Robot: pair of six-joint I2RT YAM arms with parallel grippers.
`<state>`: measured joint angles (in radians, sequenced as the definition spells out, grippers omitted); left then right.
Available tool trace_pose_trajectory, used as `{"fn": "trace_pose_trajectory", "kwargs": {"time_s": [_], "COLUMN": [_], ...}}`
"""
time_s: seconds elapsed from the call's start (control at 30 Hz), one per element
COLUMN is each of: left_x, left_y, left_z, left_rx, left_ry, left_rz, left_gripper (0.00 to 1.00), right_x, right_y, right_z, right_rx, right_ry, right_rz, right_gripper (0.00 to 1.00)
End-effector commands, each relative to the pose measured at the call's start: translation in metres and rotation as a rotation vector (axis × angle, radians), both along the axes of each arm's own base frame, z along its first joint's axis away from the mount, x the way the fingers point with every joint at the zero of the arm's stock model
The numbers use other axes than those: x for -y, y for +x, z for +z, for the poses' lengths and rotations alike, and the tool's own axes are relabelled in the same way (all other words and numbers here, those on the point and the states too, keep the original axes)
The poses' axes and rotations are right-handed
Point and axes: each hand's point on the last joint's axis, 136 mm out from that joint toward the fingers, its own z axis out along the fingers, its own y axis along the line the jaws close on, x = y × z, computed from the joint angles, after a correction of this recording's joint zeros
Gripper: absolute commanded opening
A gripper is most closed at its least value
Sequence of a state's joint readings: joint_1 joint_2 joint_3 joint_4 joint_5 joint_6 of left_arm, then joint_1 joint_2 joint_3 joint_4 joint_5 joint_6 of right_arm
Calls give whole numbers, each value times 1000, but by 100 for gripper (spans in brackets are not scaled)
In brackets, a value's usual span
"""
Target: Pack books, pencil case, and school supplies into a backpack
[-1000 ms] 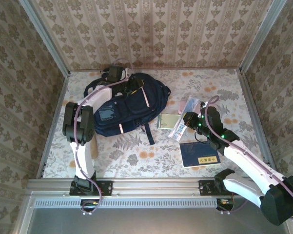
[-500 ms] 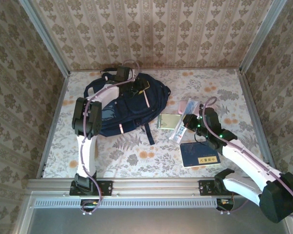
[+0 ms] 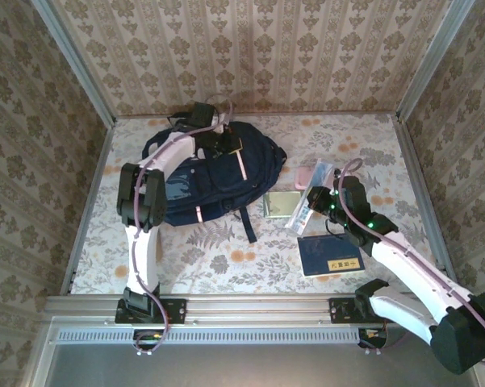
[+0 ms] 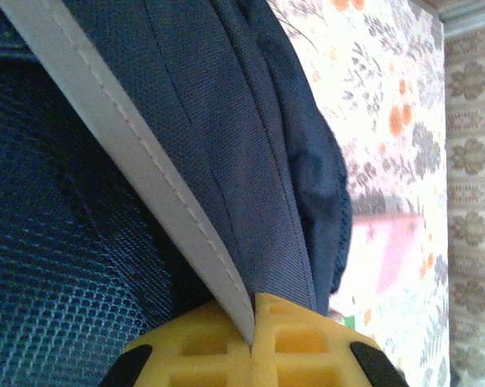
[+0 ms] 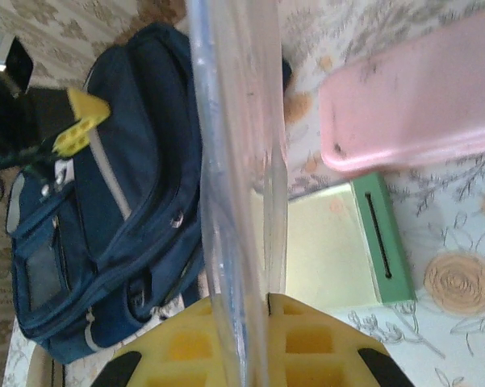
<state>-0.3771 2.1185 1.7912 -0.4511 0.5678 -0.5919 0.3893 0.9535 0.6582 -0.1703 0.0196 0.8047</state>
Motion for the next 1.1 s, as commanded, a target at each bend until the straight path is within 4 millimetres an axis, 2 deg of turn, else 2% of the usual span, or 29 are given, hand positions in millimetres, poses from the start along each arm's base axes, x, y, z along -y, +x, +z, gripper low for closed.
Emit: {"fn": "trace_pose_trajectory", "kwargs": {"time_s": [0.0,0.17,0.27,0.4,0.47,0.53,0.67,0.7,0.77,0.87,1.07], "left_x": [-23,-34,-37,-44,-46,-47,-47,-47,-46,-45,-43], "left_y": [-27,-65,-91,-115,-122,-128,-136,-137,-138,-137,-132], "left_z": [107,162,186,199,204,208,217,219,223,229,229], "left_rx": [194,246,277,305,312,319,340,346,352,359,350], "left_ry": [-38,-140,-177,-197,-230,-258,-295,-301,-313,-335,-351], "left_rz": [-74,-155,-217,-256,-277,-297,-324,-328,-333,-339,-336], "left_gripper": [0,0,0,0,0,0,0,0,0,0,0], "right_x": [10,7,3,-17,-37,-51,-65,-71,-89,-121,-182], "right_y": [11,26,40,62,73,84,106,114,122,128,134], "right_z": [30,53,64,77,88,92,93,81,71,56,27], "right_rx": [73,122,133,153,180,178,186,158,131,102,74], "right_ry": [-42,-52,-1,134,212,271,351,367,411,438,571], "right_rz": [-36,-22,-5,73,154,198,213,212,240,263,179], "right_gripper": [0,0,0,0,0,0,0,0,0,0,0]}}
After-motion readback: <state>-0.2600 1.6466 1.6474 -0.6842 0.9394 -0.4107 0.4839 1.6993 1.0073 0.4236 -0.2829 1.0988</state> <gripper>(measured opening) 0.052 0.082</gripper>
